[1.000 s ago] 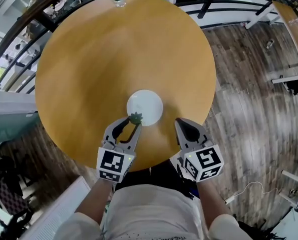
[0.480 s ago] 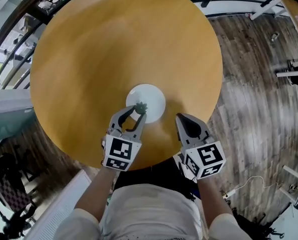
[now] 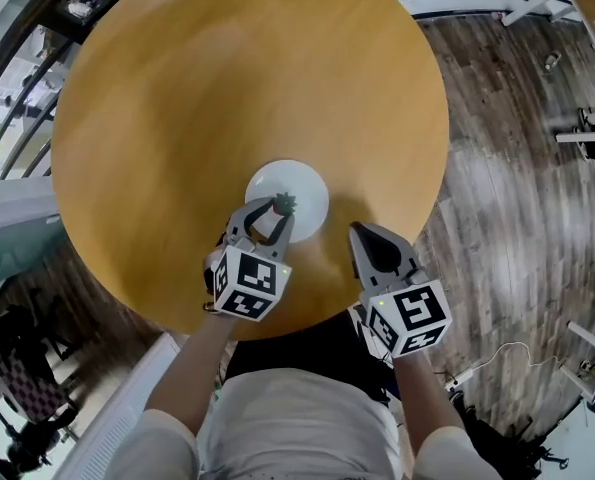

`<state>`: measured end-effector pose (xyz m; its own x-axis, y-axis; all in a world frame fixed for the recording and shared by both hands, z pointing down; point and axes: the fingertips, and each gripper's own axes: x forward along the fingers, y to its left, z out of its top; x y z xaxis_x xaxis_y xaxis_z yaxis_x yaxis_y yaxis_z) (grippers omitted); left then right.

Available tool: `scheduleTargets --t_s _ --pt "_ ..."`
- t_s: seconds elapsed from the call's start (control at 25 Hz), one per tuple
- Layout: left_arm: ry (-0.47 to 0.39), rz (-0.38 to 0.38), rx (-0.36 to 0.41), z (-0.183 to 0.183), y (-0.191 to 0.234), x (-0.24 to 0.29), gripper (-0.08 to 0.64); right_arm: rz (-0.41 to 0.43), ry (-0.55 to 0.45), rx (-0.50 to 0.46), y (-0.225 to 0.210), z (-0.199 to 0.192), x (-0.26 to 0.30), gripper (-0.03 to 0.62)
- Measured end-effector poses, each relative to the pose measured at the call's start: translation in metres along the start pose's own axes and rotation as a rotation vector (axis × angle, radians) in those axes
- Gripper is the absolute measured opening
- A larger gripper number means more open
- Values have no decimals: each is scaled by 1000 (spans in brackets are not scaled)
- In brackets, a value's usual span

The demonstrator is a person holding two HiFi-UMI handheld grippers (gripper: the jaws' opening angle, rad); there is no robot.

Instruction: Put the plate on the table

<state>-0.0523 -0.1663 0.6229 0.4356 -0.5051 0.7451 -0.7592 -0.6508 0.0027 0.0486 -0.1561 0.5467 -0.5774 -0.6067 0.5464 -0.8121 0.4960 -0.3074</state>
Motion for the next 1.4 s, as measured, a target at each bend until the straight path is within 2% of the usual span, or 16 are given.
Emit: scheduleTargets --t_s 0.48,0.96,1.4 --pt "60 -21 38 -11 -7 25 146 -5 9 34 -10 -12 -2 20" --pt "65 -12 62 -9 -8 31 147 2 14 45 -12 -14 -1 20" --pt "52 -10 49 -8 -4 21 196 3 7 33 -10 -9 -4 20"
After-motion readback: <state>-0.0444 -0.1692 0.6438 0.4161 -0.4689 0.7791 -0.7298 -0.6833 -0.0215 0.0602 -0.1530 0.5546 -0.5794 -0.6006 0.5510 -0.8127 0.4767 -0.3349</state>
